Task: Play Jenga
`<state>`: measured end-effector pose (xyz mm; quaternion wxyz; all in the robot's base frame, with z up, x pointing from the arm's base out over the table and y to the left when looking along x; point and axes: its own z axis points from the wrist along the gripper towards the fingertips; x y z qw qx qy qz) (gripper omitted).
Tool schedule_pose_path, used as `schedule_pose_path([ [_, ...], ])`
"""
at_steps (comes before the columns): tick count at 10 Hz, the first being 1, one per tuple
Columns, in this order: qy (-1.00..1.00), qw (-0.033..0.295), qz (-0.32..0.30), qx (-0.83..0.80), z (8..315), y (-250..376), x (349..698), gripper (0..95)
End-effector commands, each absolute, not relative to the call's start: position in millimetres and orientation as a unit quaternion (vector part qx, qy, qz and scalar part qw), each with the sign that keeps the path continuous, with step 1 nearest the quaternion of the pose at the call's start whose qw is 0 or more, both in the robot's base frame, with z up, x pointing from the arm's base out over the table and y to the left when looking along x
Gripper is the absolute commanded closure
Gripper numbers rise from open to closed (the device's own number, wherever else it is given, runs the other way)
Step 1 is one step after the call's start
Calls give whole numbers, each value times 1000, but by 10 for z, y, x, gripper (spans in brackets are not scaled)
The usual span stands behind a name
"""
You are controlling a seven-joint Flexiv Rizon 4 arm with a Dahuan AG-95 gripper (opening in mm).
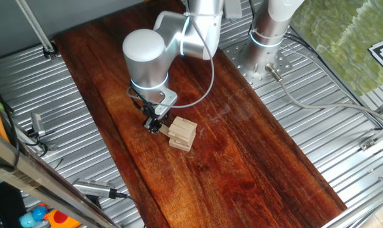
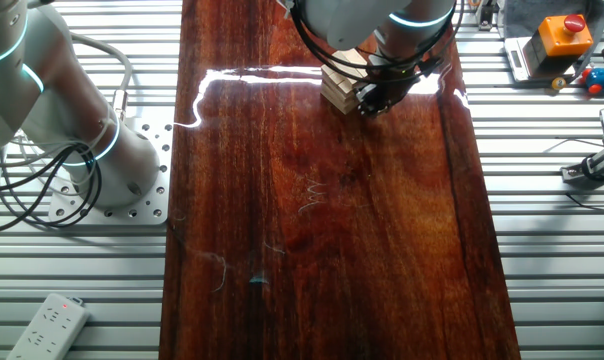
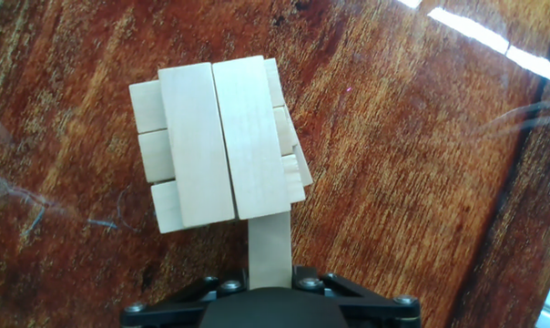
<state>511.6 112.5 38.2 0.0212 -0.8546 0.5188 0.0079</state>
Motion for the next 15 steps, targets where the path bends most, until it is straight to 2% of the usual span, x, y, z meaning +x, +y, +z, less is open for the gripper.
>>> schedule_pose_path([
  [1, 518, 22, 8, -855, 373, 1116, 5119, 950],
  [15, 510, 22, 8, -860, 366, 1044, 5128, 950],
])
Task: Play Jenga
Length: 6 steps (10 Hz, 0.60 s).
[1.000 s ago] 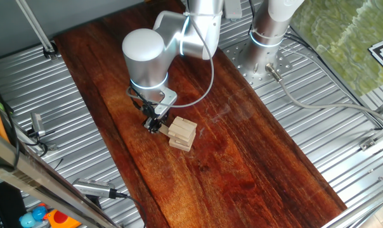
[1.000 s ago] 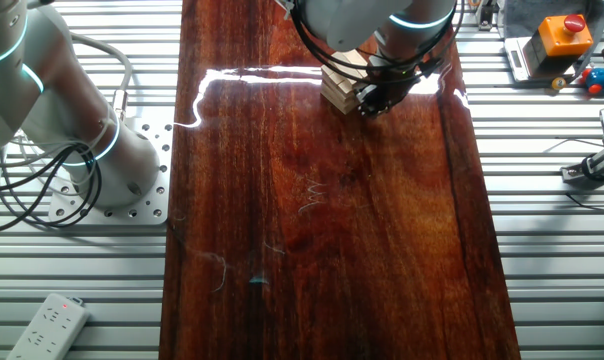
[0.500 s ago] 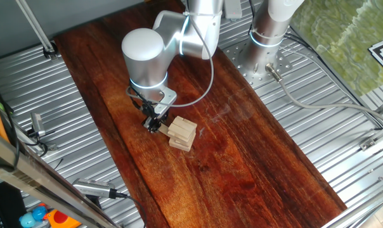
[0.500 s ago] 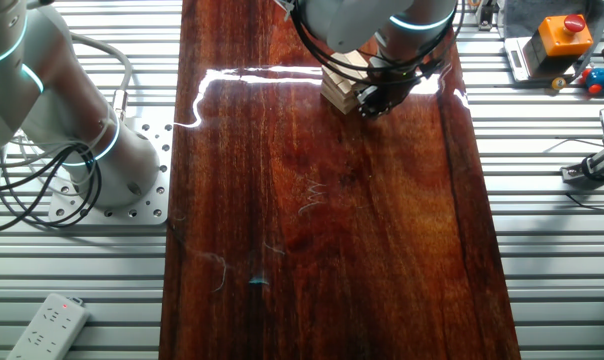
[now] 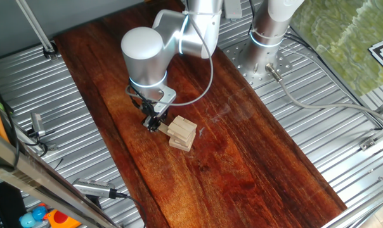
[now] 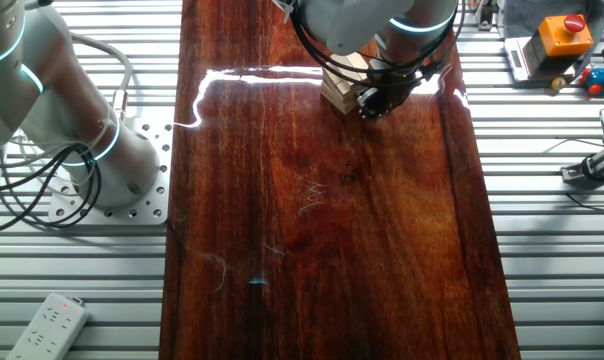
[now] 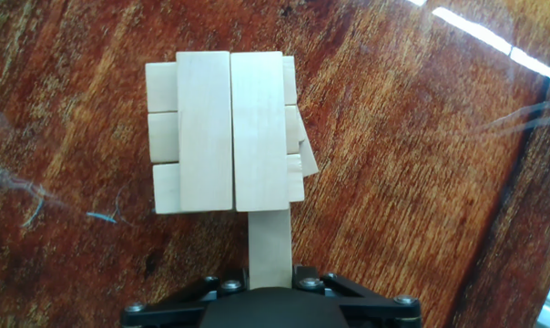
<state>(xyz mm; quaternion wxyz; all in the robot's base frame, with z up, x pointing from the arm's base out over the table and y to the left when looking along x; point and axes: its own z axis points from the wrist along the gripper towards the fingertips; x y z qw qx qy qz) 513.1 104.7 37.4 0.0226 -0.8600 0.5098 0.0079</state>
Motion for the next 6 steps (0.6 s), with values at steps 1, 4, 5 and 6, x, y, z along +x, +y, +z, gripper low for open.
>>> schedule_pose_path([
  [1, 510, 21, 8, -860, 369, 1039, 5127, 950],
  [4, 509, 21, 7, -860, 374, 1032, 5125, 950],
  [5, 510, 21, 7, -860, 374, 1032, 5125, 950],
  [6, 511, 21, 7, -859, 374, 1032, 5125, 950],
])
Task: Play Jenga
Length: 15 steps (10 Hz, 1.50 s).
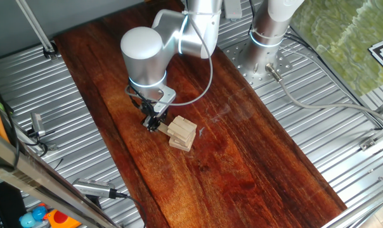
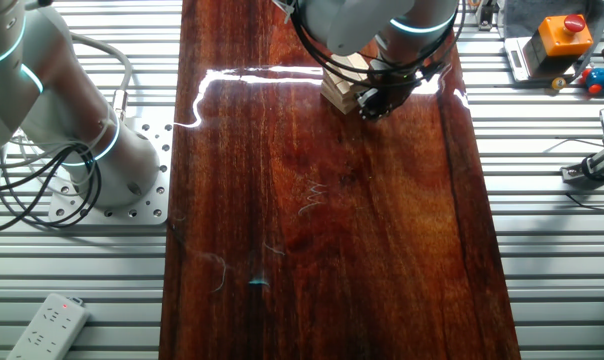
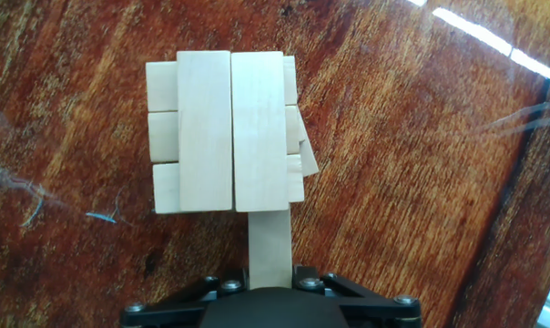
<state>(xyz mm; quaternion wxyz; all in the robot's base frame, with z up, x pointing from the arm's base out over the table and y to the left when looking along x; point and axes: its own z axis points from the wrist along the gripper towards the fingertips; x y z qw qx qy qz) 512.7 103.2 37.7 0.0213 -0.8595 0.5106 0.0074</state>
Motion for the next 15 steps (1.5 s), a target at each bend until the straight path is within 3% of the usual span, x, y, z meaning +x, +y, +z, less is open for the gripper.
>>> schedule_pose_path([
  [1, 513, 20, 7, -858, 375, 1032, 5125, 950],
  [15, 616, 0, -7, -788, 400, 1046, 5110, 950],
])
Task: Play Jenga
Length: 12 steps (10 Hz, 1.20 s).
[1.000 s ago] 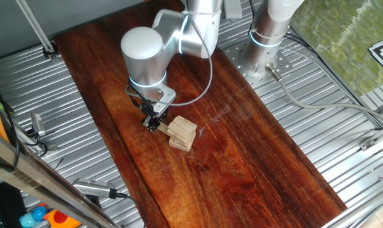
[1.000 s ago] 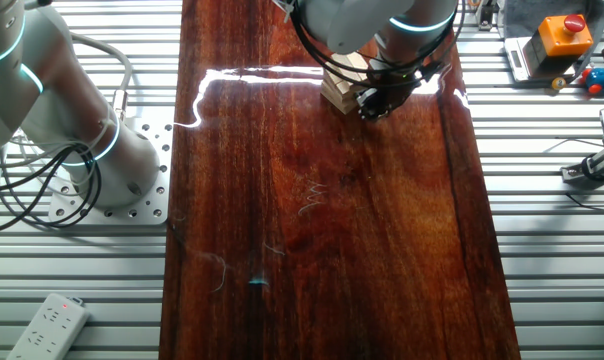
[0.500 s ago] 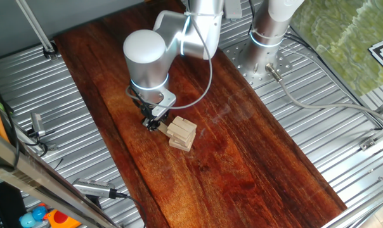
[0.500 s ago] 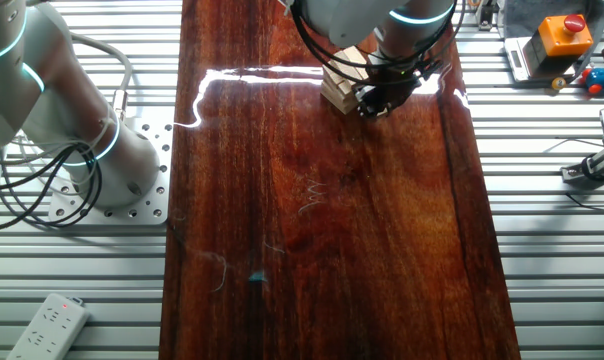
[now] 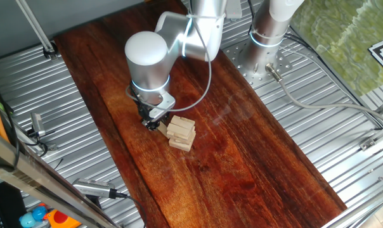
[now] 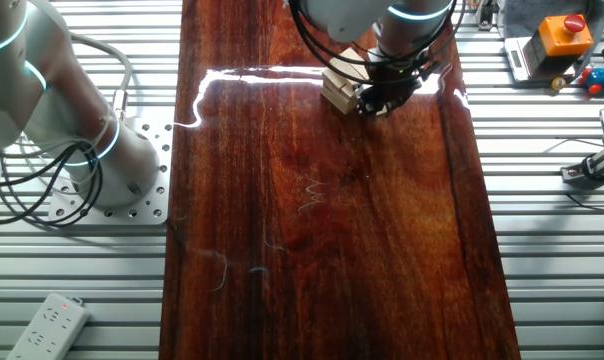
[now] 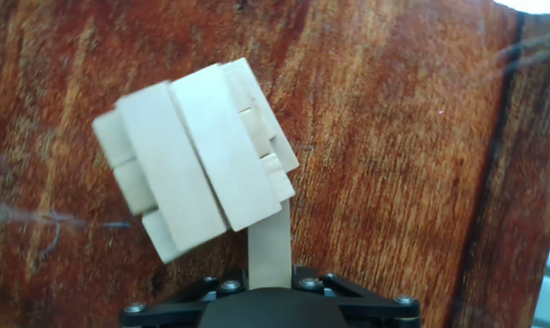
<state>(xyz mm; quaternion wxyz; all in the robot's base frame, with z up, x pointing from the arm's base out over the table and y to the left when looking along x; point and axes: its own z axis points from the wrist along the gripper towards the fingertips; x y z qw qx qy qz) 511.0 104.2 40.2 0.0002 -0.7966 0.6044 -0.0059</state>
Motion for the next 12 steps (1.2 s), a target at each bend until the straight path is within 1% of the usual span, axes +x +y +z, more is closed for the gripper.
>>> schedule_pose_path([
  [1, 620, -1, -8, -784, 402, 1047, 5110, 950],
  [9, 609, -8, -15, -793, 413, 1055, 5104, 950],
  [12, 569, -2, -24, -822, 419, 1059, 5108, 950],
])
